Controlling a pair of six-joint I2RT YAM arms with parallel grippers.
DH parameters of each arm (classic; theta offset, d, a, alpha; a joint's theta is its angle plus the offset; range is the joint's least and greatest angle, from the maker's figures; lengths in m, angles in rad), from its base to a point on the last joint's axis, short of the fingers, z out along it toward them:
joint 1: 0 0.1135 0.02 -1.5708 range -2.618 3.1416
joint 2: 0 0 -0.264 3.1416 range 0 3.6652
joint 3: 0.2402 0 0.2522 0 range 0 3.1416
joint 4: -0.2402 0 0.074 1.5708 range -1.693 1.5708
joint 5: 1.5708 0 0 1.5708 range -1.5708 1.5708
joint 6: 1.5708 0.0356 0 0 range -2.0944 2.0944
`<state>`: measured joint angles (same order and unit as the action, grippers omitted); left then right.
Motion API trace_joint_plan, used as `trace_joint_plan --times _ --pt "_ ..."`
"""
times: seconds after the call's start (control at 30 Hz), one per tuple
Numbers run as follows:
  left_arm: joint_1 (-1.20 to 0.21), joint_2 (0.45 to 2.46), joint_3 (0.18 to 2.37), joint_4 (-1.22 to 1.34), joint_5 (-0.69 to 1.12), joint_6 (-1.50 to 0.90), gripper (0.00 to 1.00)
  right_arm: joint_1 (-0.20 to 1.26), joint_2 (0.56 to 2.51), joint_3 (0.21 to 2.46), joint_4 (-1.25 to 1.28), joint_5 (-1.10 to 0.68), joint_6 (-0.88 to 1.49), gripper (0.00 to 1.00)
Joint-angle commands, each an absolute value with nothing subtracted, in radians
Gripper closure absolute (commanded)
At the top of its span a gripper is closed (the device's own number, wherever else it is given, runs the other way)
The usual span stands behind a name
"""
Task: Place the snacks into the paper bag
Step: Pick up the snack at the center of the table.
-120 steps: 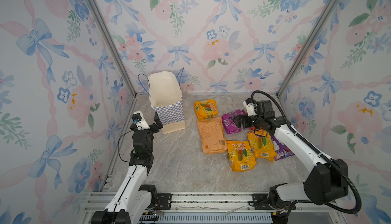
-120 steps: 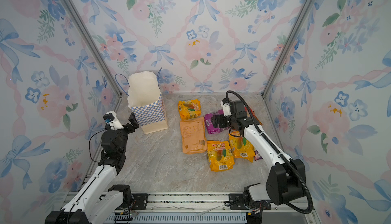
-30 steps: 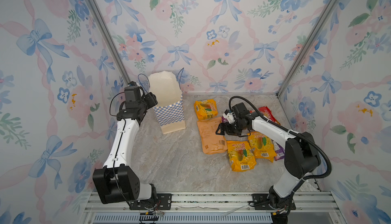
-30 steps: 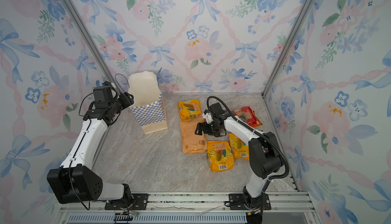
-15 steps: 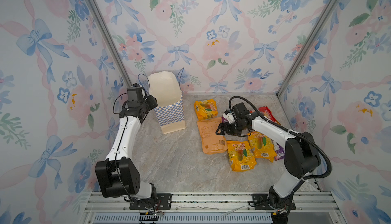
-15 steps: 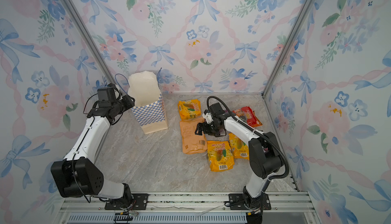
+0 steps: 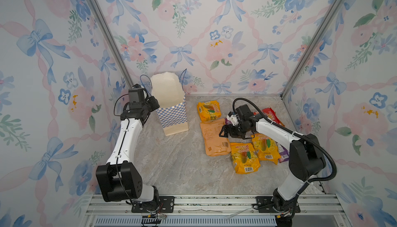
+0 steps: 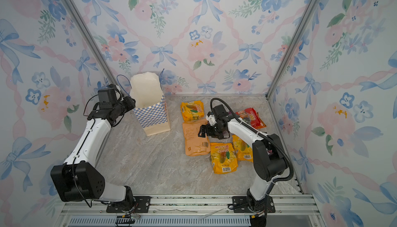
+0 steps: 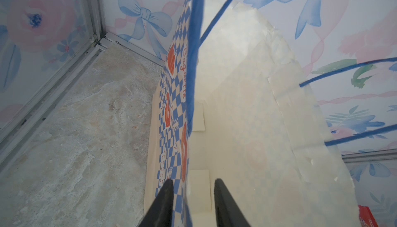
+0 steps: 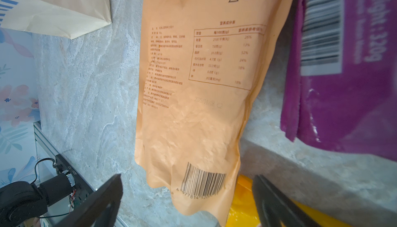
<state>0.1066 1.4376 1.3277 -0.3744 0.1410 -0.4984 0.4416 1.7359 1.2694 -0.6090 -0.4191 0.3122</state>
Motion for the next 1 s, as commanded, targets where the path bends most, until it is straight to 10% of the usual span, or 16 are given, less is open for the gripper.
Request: trace_joint_plan --times 0.0,0.97 --pt "0.115 1.425 1.345 -0.396 0.13 -0.48 0.73 0.45 1.703 1.258 -0.61 -0.42 0.327 0.03" --pt "0.118 1.461 1.371 -0.4 0.225 -0.471 1.0 0.389 1.716 1.243 -0.582 -0.511 0.32 0.04"
